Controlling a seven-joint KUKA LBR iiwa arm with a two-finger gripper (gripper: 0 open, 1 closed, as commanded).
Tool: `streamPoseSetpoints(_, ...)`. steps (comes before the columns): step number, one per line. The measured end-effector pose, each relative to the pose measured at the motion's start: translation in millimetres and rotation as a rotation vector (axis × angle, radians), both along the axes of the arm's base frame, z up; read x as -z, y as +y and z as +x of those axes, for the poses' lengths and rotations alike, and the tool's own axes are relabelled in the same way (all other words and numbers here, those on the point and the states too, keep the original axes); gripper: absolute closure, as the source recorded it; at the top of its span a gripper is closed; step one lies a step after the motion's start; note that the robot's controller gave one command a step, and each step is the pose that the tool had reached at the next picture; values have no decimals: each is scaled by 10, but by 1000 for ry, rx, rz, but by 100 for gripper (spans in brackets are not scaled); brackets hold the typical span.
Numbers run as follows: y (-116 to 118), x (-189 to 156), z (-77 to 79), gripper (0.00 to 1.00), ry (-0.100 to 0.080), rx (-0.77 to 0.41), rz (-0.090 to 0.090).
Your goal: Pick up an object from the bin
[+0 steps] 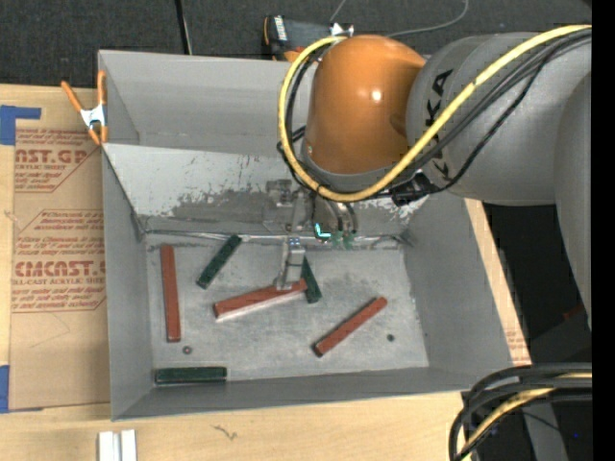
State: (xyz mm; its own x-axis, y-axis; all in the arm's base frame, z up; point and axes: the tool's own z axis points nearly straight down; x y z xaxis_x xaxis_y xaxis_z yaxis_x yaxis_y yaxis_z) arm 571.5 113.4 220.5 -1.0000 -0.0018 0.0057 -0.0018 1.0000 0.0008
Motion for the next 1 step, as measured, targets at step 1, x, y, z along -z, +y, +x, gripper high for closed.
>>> streamPoseSetpoints(1, -342, 1116, -235, 0, 2, -107, -2)
